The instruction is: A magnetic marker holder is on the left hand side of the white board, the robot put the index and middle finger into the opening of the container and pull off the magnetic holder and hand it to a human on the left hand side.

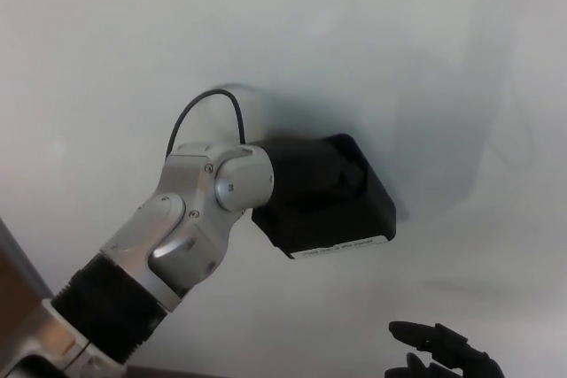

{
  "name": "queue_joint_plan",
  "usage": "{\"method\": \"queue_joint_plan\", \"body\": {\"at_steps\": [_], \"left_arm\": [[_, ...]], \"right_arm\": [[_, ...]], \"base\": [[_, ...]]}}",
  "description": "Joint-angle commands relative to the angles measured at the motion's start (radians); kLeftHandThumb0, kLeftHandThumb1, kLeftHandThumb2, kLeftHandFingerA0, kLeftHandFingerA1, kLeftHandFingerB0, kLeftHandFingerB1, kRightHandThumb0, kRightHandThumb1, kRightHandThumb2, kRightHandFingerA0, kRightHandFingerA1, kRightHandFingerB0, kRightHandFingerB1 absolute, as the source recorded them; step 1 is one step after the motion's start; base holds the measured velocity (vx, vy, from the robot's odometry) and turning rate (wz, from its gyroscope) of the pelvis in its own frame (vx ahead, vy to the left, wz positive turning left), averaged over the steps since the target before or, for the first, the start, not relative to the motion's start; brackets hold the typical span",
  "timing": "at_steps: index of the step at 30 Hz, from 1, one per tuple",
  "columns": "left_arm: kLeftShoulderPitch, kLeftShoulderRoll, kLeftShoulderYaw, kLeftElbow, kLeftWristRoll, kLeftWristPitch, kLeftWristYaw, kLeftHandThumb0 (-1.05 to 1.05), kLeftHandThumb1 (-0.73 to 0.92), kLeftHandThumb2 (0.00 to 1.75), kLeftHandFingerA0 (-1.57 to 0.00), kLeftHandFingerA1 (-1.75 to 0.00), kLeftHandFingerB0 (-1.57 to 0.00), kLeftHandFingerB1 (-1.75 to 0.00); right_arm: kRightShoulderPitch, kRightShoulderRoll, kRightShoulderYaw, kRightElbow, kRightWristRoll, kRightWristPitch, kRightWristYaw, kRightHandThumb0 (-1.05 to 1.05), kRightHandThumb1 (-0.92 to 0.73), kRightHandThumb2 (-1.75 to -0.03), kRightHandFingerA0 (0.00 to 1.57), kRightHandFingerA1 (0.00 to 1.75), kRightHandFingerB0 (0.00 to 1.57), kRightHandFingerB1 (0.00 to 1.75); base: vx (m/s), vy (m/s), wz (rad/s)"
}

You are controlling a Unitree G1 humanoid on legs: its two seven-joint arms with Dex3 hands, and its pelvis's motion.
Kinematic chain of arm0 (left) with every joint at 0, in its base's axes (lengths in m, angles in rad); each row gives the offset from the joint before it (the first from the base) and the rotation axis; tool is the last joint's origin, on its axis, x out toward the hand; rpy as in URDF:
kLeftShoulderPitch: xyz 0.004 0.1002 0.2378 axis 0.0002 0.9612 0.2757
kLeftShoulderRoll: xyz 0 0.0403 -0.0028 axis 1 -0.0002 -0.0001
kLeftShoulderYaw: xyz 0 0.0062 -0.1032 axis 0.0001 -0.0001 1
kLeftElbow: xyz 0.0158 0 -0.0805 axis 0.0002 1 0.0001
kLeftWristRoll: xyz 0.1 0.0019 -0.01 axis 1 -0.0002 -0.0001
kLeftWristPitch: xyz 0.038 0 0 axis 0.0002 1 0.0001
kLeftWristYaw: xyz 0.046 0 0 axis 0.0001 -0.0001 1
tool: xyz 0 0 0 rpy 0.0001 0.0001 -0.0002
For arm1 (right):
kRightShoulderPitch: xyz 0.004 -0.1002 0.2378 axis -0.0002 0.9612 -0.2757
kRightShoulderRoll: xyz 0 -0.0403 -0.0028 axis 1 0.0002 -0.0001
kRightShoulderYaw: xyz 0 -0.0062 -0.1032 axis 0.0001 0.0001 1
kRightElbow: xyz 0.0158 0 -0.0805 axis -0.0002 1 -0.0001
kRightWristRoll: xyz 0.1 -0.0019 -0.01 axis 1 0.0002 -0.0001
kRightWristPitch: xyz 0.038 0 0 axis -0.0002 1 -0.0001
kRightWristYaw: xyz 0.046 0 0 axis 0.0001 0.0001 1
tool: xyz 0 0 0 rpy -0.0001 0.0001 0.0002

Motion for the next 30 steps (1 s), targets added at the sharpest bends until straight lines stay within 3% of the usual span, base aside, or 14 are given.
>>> {"method": "queue_joint_plan", "body": {"at_steps": [1, 2, 7, 8, 10, 13, 14, 18, 20, 25, 26, 27, 28, 30], "left_arm": [[0.025, -0.020, -0.004, 0.083, -0.075, 0.002, -0.073, -0.20, 0.70, 0.86, -0.70, -1.59, -0.52, -1.35], [0.023, -0.022, 0.007, 0.099, -0.097, 0.000, -0.092, -0.19, 0.63, 0.95, -0.68, -1.57, -0.56, -1.35], [0.010, -0.024, 0.057, 0.152, -0.200, 0.040, -0.208, -0.20, 0.60, 0.91, -0.70, -1.59, -0.67, -1.22], [0.012, -0.021, 0.071, 0.157, -0.226, 0.054, -0.236, -0.21, 0.61, 0.80, -0.71, -1.59, -0.67, -1.24], [0.022, -0.020, 0.097, 0.162, -0.267, 0.080, -0.271, -0.13, 0.64, 0.78, -0.70, -1.66, -0.55, -1.39], [0.033, -0.024, 0.126, 0.173, -0.308, 0.118, -0.299, -0.12, 0.65, 0.81, -0.70, -1.65, -0.54, -1.40], [0.037, -0.030, 0.144, 0.182, -0.338, 0.158, -0.324, -0.06, 0.67, 0.87, -0.75, -1.71, -0.57, -1.48], [0.043, -0.038, 0.174, 0.186, -0.395, 0.262, -0.382, -0.13, 0.65, 0.89, -0.65, -1.74, -0.60, -1.38], [0.092, -0.052, 0.267, 0.158, -0.577, 0.393, -0.515, -0.03, 0.59, 1.00, -0.83, -1.73, -0.68, -1.49], [0.231, -0.079, 0.388, 0.033, -0.782, 0.502, -0.592, -0.07, 0.49, 0.97, -0.79, -1.72, -0.70, -1.51], [0.275, -0.097, 0.420, -0.003, -0.837, 0.521, -0.600, -0.15, 0.51, 0.96, -1.13, -1.39, -0.92, -1.26], [0.305, -0.109, 0.442, -0.027, -0.875, 0.535, -0.605, -0.15, 0.51, 0.96, -1.13, -1.39, -0.92, -1.26], [0.340, -0.123, 0.467, -0.058, -0.918, 0.552, -0.609, -0.10, 0.66, 0.76, -0.79, -1.75, -0.68, -1.55], [0.402, -0.153, 0.515, -0.108, -0.993, 0.569, -0.612, -0.10, 0.67, 0.72, -0.76, -1.75, -0.64, -1.56]], "right_arm": [[-0.001, -0.016, 0.000, -0.005, -0.003, 0.005, -0.015, -0.60, -0.79, -0.64, 0.75, 0.58, 0.61, 0.48], [-0.002, -0.015, -0.003, -0.005, 0.002, 0.007, -0.010, -0.60, -0.79, -0.64, 0.74, 0.57, 0.61, 0.48], [-0.006, -0.014, -0.005, -0.007, 0.005, 0.009, -0.007, -0.59, -0.79, -0.64, 0.74, 0.55, 0.61, 0.46], [-0.009, -0.013, -0.006, -0.007, 0.007, 0.012, -0.005, -0.62, -0.79, -0.64, 0.74, 0.54, 0.57, 0.44], [-0.013, -0.011, -0.007, -0.007, 0.009, 0.015, -0.002, -0.62, -0.79, -0.65, 0.74, 0.54, 0.55, 0.42], [-0.017, -0.009, -0.006, -0.005, 0.008, 0.012, 0.000, -0.61, -0.79, -0.65, 0.73, 0.54, 0.55, 0.42], [-0.018, -0.010, -0.005, -0.004, 0.007, 0.008, -0.001, -0.61, -0.81, -0.64, 0.82, 0.71, 0.59, 0.47], [-0.019, -0.014, 0.000, -0.002, -0.004, -0.004, -0.010, -0.60, -0.83, -0.65, 0.83, 0.71, 0.58, 0.47], [-0.025, -0.026, 0.001, 0.006, -0.006, -0.014, 0.005, -0.58, -0.81, -0.64, 0.67, 0.53, 0.61, 0.48], [-0.040, -0.030, 0.008, 0.002, -0.020, 0.011, -0.008, -0.51, -0.80, -0.64, 0.70, 0.64, 0.66, 0.50], [-0.043, -0.030, 0.009, 0.002, -0.023, 0.017, -0.011, -0.54, -0.80, -0.64, 0.74, 0.69, 0.65, 0.49], [-0.045, -0.031, 0.009, 0.002, -0.025, 0.021, -0.014, -0.54, -0.80, -0.64, 0.74, 0.69, 0.65, 0.49], [-0.046, -0.029, 0.008, 0.000, -0.022, 0.025, -0.011, -0.55, -0.78, -0.63, 0.78, 0.77, 0.66, 0.49], [-0.049, -0.027, 0.008, -0.005, -0.019, 0.030, -0.011, -0.56, -0.79, -0.63, 0.79, 0.72, 0.64, 0.47]], "base": [[0.00, 0.000, 0.00], [0.00, 0.000, 0.00], [0.00, 0.000, 0.00], [0.00, 0.000, 0.00], [0.00, 0.000, 0.00], [0.00, 0.000, 0.00], [0.00, 0.000, 0.00], [0.00, 0.000, 0.00], [0.00, 0.000, 0.00], [0.00, 0.000, 0.00], [0.00, 0.000, 0.00], [0.00, 0.000, 0.00], [0.00, 0.000, 0.00], [0.00, 0.000, 0.00]]}}
